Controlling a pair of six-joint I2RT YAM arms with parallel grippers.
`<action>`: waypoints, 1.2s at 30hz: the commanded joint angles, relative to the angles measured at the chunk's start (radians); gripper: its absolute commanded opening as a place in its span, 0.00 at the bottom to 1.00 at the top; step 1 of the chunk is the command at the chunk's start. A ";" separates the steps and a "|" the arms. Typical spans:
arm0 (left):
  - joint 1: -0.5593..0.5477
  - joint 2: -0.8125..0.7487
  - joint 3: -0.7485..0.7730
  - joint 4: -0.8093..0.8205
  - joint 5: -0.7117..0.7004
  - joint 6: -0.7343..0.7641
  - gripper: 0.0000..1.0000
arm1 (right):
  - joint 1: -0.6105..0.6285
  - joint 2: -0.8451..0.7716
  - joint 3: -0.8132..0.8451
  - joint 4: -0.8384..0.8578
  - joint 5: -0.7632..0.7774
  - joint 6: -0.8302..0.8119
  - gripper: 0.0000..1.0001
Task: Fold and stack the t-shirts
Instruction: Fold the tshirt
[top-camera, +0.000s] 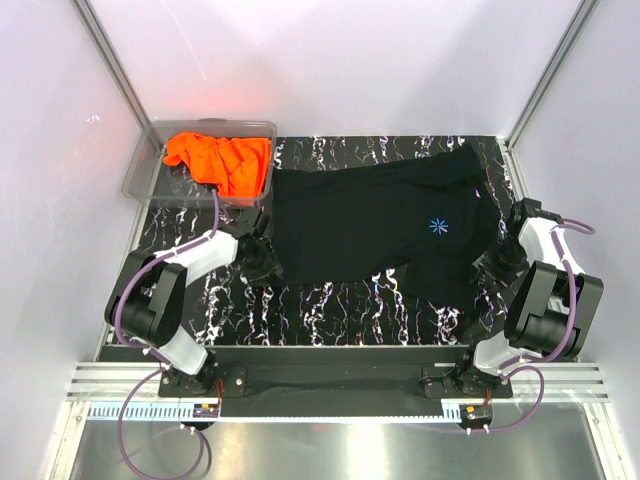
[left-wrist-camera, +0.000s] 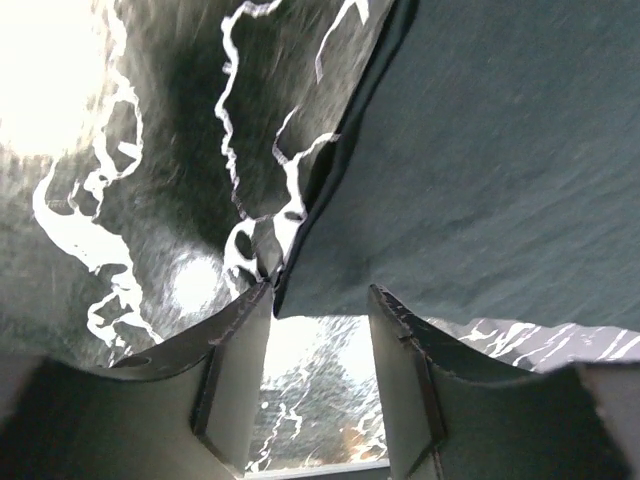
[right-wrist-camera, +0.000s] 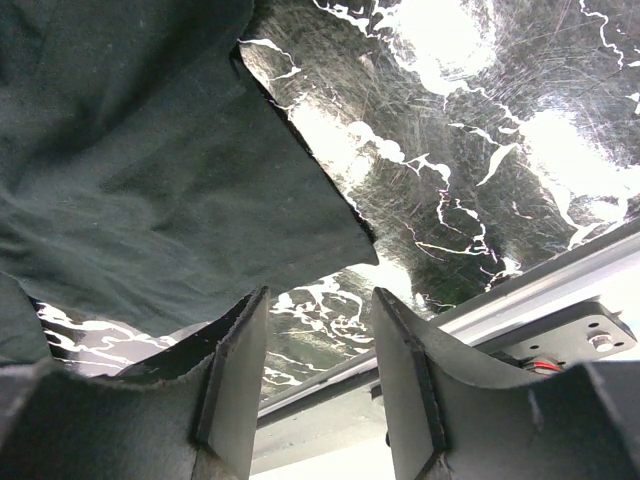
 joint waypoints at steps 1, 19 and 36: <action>-0.008 -0.022 -0.005 -0.104 -0.062 0.001 0.50 | 0.000 -0.039 -0.007 -0.007 -0.004 -0.005 0.52; -0.034 0.117 0.040 -0.114 -0.147 -0.057 0.48 | 0.000 -0.065 -0.025 -0.004 -0.043 -0.007 0.52; -0.034 0.197 0.100 -0.051 -0.152 -0.002 0.00 | 0.000 -0.036 -0.014 -0.005 -0.059 -0.004 0.51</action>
